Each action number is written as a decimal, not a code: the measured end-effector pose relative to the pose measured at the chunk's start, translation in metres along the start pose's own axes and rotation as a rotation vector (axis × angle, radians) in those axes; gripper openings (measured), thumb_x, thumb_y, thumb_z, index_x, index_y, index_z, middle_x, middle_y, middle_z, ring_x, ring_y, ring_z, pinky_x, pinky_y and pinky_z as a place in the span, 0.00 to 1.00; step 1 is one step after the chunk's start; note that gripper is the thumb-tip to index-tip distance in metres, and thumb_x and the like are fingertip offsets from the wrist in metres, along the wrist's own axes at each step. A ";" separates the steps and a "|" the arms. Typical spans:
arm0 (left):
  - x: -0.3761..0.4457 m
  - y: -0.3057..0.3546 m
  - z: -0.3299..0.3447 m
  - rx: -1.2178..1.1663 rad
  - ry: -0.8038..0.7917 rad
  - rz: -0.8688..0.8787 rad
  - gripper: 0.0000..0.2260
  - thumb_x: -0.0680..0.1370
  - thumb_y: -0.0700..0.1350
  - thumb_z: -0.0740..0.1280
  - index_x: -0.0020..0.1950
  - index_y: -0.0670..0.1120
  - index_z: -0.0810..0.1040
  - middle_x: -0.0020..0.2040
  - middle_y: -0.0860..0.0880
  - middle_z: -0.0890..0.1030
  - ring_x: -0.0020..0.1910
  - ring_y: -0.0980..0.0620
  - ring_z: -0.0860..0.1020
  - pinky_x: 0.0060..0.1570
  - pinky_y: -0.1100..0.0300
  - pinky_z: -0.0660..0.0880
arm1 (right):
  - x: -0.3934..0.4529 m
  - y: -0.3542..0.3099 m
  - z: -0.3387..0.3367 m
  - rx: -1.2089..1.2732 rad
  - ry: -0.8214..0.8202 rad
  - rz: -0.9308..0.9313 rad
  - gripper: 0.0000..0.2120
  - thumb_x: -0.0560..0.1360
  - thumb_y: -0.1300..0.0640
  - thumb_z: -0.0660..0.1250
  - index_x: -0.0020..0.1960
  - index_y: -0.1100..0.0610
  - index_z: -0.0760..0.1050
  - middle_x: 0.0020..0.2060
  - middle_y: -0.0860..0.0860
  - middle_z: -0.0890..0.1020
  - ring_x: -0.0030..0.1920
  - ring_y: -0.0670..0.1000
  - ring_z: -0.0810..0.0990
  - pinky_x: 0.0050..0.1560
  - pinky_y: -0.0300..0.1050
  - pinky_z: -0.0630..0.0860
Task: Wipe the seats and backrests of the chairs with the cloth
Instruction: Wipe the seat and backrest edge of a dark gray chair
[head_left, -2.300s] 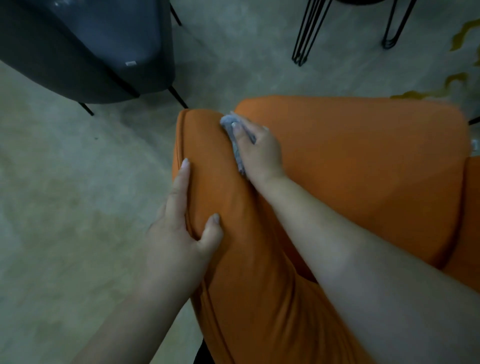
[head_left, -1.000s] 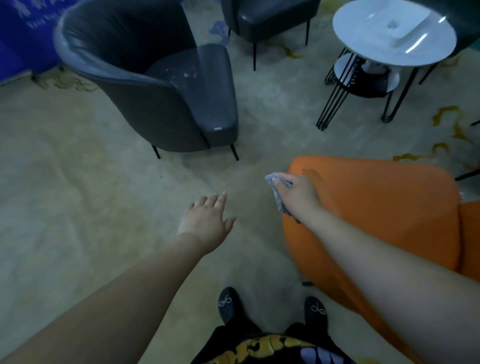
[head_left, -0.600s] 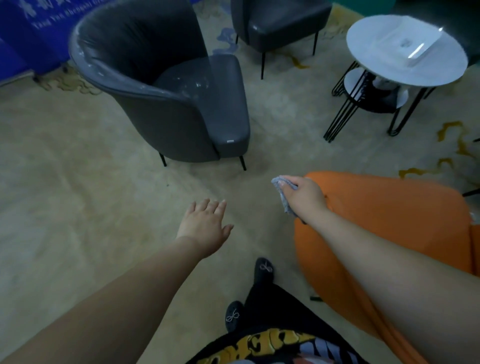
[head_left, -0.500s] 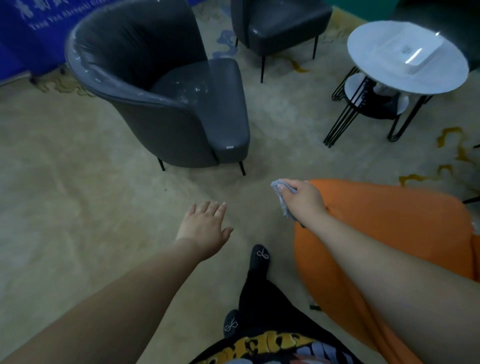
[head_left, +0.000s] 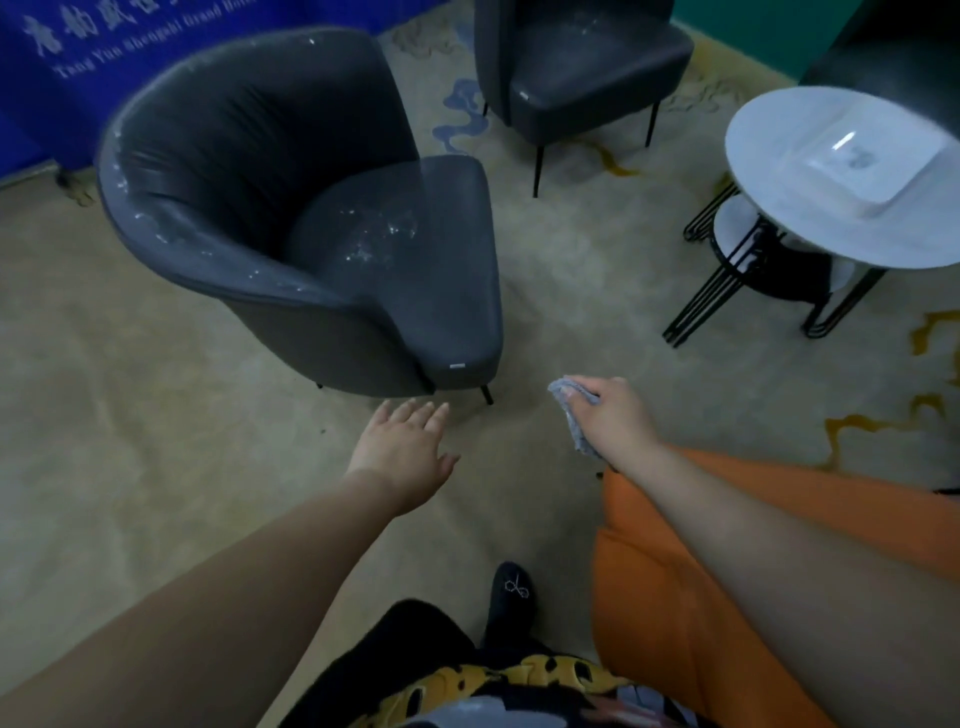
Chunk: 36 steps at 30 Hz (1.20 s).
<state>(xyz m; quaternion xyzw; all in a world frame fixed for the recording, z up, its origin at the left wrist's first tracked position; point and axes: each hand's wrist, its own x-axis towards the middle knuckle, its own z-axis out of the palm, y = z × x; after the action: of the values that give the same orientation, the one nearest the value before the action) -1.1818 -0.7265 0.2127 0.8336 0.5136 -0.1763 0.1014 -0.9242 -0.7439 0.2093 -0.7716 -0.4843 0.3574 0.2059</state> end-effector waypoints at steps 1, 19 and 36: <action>0.008 -0.003 -0.004 -0.009 -0.002 0.002 0.31 0.81 0.62 0.51 0.80 0.49 0.51 0.79 0.50 0.59 0.78 0.49 0.55 0.75 0.50 0.49 | 0.010 -0.003 0.000 -0.005 0.006 0.004 0.14 0.78 0.49 0.63 0.61 0.49 0.79 0.54 0.58 0.80 0.53 0.55 0.80 0.57 0.49 0.76; 0.232 -0.127 -0.073 0.000 -0.014 0.074 0.32 0.79 0.63 0.53 0.80 0.49 0.53 0.79 0.50 0.59 0.78 0.47 0.53 0.76 0.49 0.47 | 0.228 -0.114 -0.007 -0.105 0.100 0.001 0.15 0.77 0.46 0.61 0.61 0.44 0.78 0.51 0.54 0.78 0.50 0.53 0.80 0.52 0.41 0.73; 0.385 -0.174 -0.102 -0.166 -0.084 -0.380 0.32 0.80 0.63 0.52 0.80 0.50 0.50 0.79 0.50 0.57 0.78 0.48 0.54 0.76 0.49 0.48 | 0.502 -0.195 -0.019 -0.200 -0.190 -0.281 0.12 0.76 0.45 0.63 0.57 0.42 0.80 0.48 0.53 0.81 0.45 0.51 0.81 0.49 0.43 0.77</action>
<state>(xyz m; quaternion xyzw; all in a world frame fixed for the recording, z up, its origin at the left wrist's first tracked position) -1.1601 -0.2960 0.1552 0.7025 0.6697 -0.1839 0.1558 -0.8888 -0.2078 0.1741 -0.6757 -0.6377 0.3464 0.1295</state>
